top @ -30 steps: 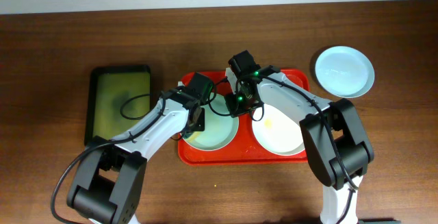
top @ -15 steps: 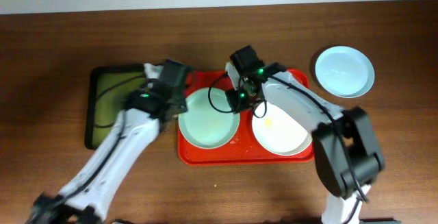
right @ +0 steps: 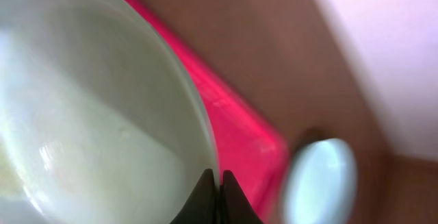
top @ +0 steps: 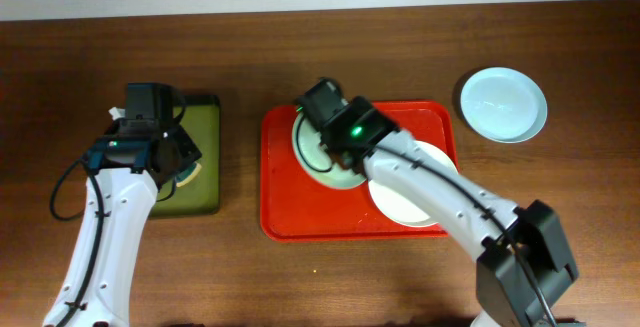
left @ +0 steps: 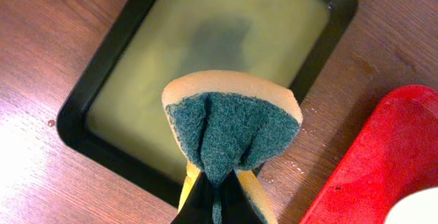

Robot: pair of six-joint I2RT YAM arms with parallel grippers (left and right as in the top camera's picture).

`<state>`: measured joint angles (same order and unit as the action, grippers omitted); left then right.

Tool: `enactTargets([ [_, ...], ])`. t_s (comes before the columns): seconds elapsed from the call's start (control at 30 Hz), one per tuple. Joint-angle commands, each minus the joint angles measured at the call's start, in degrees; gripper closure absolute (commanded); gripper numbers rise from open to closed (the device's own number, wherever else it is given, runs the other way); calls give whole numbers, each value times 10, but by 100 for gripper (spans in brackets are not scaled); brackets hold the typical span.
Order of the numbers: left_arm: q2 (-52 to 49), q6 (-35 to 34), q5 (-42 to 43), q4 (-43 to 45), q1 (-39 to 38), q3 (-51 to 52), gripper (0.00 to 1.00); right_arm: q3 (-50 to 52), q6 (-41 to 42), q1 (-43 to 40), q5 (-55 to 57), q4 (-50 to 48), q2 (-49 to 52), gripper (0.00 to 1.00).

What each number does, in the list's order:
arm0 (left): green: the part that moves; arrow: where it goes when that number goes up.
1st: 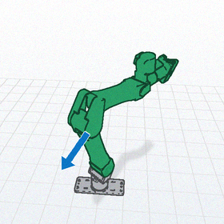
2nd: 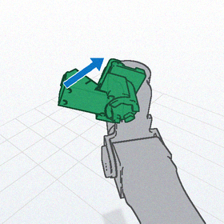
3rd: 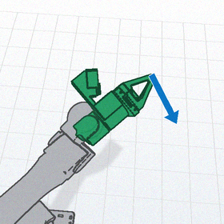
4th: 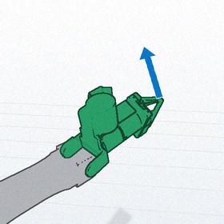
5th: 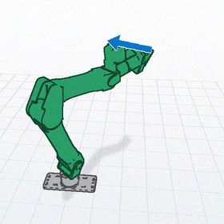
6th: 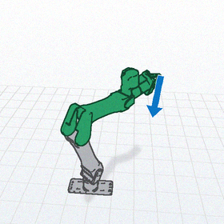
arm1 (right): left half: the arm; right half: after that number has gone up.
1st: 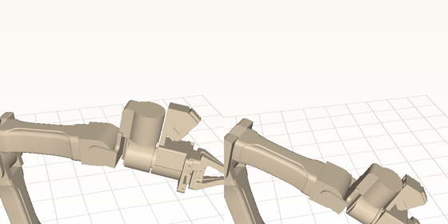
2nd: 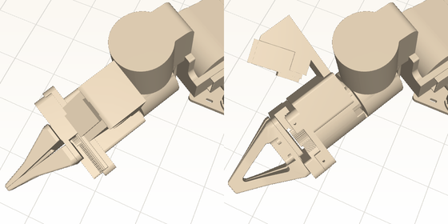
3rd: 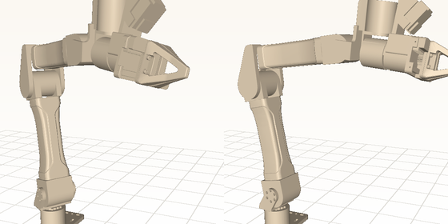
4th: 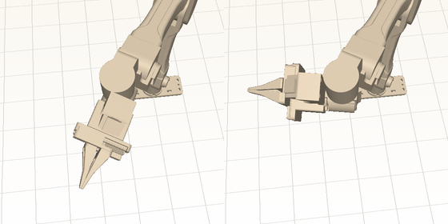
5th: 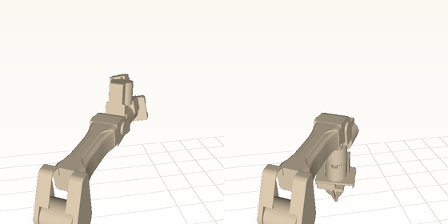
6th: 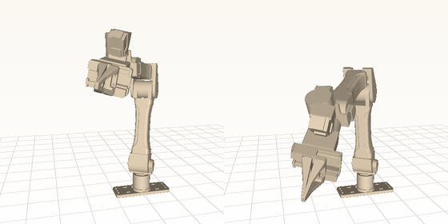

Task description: Clean dirty plates on tray and stack at the side

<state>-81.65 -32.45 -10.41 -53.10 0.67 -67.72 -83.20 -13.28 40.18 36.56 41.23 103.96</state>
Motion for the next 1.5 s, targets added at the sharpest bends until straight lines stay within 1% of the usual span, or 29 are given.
enactTargets([
  [0.0,6,-1,27,0,23,-9,100,-17,-107,57,244,-33,-24,96],
  [0.07,6,-1,27,-1,25,-9,100,-17,-150,79,301,-63,-24,96],
  [0.2,6,3,27,-4,25,-9,100,-17,-239,110,369,-128,-24,96],
  [0.3,6,8,27,-4,25,-9,100,-17,-297,124,390,-162,-24,96],
  [0.37,6,8,27,-4,25,-9,100,-17,-319,128,392,-170,-24,96],
  [0.47,6,8,27,-4,25,-9,100,-17,-326,128,405,-170,-24,96],
  [0.6,6,8,27,-4,25,-9,100,-17,-361,129,419,-171,-24,96],
  [0.83,6,8,27,-4,25,-9,100,-17,-361,129,420,-171,-24,96],
  [1.0,6,8,27,-3,25,-9,100,-17,-388,129,422,-171,-24,96],
  [1.17,6,8,27,-2,25,-8,100,-17,-393,129,422,-171,-24,96],
  [1.47,6,8,27,-1,25,-8,100,-17,-424,129,428,-228,-24,96],
])
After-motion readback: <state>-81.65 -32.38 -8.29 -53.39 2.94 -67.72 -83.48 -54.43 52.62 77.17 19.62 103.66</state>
